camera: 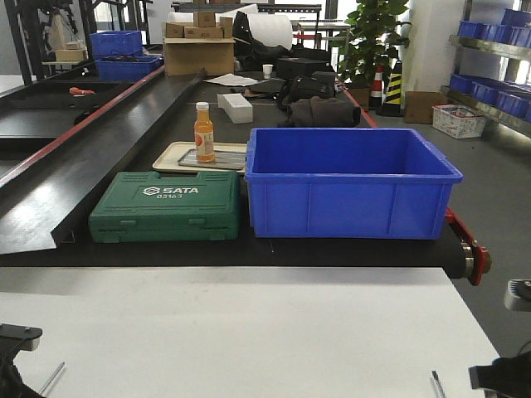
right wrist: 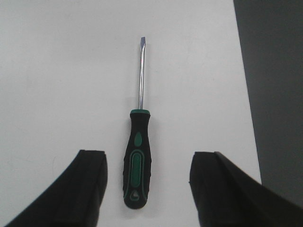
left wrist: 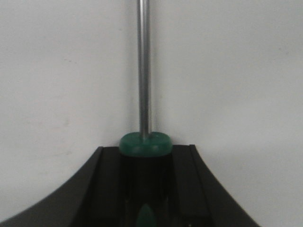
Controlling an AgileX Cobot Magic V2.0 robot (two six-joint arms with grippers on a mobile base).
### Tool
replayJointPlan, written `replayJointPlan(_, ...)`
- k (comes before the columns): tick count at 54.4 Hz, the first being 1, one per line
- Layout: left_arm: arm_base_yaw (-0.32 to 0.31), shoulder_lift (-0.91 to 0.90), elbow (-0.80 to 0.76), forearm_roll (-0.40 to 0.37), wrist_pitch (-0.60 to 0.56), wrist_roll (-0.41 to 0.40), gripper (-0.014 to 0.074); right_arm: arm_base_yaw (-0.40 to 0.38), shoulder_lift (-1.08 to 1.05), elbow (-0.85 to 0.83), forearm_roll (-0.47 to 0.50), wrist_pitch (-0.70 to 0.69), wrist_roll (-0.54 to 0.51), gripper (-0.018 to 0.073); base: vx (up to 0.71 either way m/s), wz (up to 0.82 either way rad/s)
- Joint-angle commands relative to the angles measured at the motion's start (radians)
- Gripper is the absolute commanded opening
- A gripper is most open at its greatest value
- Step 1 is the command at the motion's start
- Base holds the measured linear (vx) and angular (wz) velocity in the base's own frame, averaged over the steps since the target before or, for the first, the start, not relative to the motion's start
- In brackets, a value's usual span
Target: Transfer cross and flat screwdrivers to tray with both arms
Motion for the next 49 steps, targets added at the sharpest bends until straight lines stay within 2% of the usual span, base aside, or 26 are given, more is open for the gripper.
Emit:
replayJointPlan(1,-0.001,-0.019,-0.011,-0.059,0.008,-0.013,-0.0003,0.017,0.083,-0.098,-0.002,-0.019,-0.045,0.0461,0.0,0.0)
replayJointPlan(9,-0.001,-0.019,-0.011,-0.09,0.007,-0.012,-0.0003,0.026,0.236,-0.178,-0.001,0.031,-0.026,0.0461,0.0,0.0)
replayJointPlan(17,-0.001,-0.019,-0.011,-0.09,0.007,-0.012,-0.0003,0.025,0.343,-0.213,-0.001,0.055,-0.04,0.0461,0.0,0.0)
replayJointPlan(32,-0.001,-0.019,-0.011,-0.094,0.007,-0.012,-0.0003,0.024,0.464,-0.216,-0.006,-0.028,-0.04,0.0461,0.0,0.0)
replayJointPlan(49,-0.001,-0.019,-0.011,-0.117,0.003,-0.011,-0.0003,0.024,0.562,-0.216,-0.006,-0.058,-0.04,0.046,0.0,0.0)
